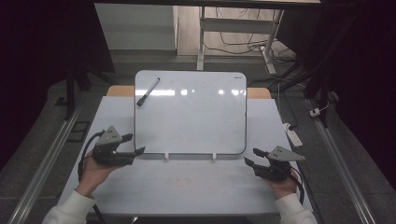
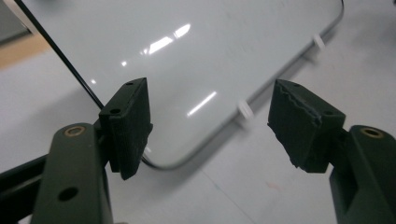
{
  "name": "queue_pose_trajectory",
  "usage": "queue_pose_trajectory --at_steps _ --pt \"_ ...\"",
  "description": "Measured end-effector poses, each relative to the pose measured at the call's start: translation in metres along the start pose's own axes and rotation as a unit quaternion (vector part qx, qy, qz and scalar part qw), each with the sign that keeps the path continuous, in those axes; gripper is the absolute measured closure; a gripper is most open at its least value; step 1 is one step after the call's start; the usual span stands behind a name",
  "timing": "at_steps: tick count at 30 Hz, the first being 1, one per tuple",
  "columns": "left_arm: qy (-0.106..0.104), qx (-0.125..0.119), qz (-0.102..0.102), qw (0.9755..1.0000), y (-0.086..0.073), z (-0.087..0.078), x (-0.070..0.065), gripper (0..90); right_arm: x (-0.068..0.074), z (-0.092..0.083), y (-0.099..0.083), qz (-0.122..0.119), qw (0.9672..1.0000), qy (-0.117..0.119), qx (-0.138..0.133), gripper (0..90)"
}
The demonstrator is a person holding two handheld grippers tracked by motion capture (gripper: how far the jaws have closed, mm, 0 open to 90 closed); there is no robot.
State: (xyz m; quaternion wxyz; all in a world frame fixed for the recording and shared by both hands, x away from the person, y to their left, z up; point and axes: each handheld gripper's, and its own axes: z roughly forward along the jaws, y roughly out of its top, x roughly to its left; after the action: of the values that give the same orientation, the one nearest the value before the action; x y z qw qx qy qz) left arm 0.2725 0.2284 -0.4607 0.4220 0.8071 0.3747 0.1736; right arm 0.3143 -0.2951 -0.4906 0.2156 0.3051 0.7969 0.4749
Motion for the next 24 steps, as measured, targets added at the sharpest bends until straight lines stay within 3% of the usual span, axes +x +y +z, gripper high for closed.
queue_pose_trajectory --at_steps 3,12,24 --pt "-0.011 0.007 -0.011 0.9999 -0.018 0.004 -0.006 29.9 -0.002 -0.001 -0.002 -0.003 1.0000 -0.004 0.002 45.2" --pt "-0.016 0.007 -0.035 0.9992 -0.052 0.002 -0.013 29.6 -0.006 0.000 -0.008 -0.018 0.9997 -0.009 0.013 45.2" --pt "-0.010 0.006 -0.041 0.9991 -0.060 0.001 -0.014 29.6 -0.003 0.002 -0.008 -0.034 0.9992 -0.014 0.018 45.2"
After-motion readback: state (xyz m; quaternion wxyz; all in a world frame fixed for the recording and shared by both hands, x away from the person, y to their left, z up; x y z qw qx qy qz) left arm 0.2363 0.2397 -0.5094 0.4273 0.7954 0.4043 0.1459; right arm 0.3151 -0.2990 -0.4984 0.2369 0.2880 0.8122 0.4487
